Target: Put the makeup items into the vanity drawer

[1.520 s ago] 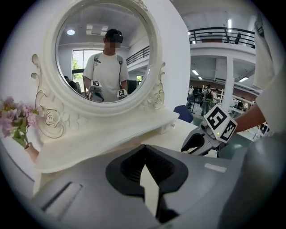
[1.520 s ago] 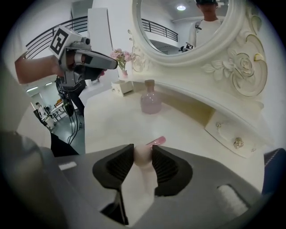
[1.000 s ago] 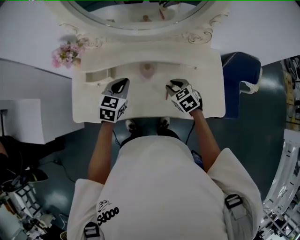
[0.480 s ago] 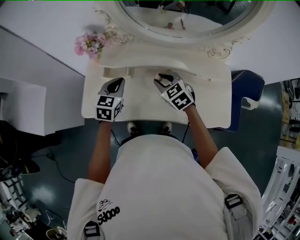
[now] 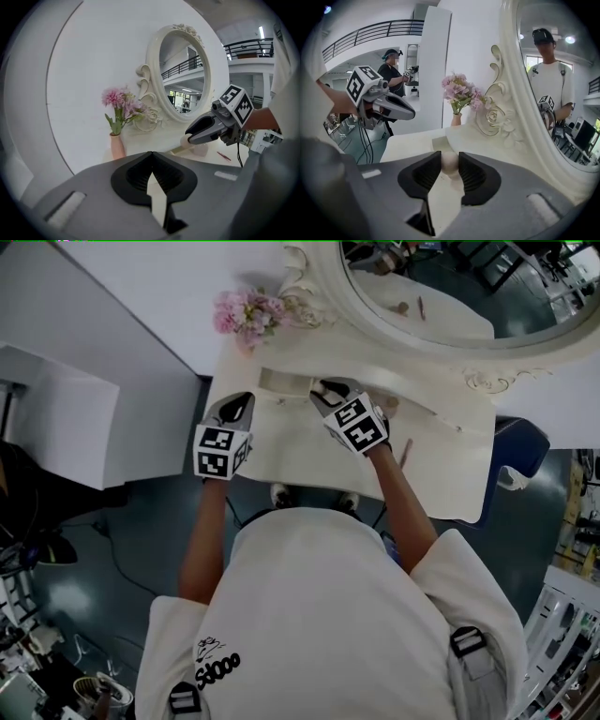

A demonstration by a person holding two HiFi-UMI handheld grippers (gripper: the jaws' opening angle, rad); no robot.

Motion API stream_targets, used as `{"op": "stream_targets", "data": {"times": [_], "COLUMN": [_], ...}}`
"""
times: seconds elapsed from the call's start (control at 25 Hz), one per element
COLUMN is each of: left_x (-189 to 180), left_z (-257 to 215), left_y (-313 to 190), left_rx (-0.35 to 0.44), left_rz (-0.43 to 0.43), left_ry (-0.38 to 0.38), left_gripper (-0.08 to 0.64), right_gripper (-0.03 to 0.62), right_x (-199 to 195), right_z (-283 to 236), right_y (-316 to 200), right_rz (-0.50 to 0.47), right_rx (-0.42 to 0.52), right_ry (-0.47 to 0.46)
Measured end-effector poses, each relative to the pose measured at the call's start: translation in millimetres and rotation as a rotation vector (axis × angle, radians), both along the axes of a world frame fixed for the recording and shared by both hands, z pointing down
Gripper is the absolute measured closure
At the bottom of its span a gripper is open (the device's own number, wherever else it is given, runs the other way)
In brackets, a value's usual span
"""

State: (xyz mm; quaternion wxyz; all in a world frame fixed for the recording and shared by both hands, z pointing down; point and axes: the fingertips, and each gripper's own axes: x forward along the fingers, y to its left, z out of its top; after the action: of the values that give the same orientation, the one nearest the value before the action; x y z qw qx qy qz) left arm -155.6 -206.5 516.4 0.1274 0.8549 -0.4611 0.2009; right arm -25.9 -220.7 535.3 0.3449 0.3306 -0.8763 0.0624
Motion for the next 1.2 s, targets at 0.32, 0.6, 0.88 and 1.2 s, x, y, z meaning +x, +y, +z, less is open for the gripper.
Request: {"op": "stream_targets", "data": {"times": [0.32,0.6,0.88,1.2], "left_x": [-56,-86,-88,-54], "left_z": [8,15,15,7], "left_y": [-18,-20,-20,-21], "left_rx": [-0.023,-0.043,-0.045,-0.030], "left_rz": [-0.039,-0.074,-0.085,-0.031], "left_ry": [0.004,0.008,0.011,0.010], "left_gripper": [0.541,0.541,0.541,0.541], "right_gripper": [0.465,0.448,0.414,0.414], "right_x": [-40,-50,-52,-27], "right_z": [47,71,66,30], "right_y": [-32,-42,-42,-36], "right_rz": [0.039,0.058,0.048,0.100], "right_rx": [-0.092,-0.118,-0.106,-0.028], "right_ry": [0.021,0.058,0.038,-0.014]}}
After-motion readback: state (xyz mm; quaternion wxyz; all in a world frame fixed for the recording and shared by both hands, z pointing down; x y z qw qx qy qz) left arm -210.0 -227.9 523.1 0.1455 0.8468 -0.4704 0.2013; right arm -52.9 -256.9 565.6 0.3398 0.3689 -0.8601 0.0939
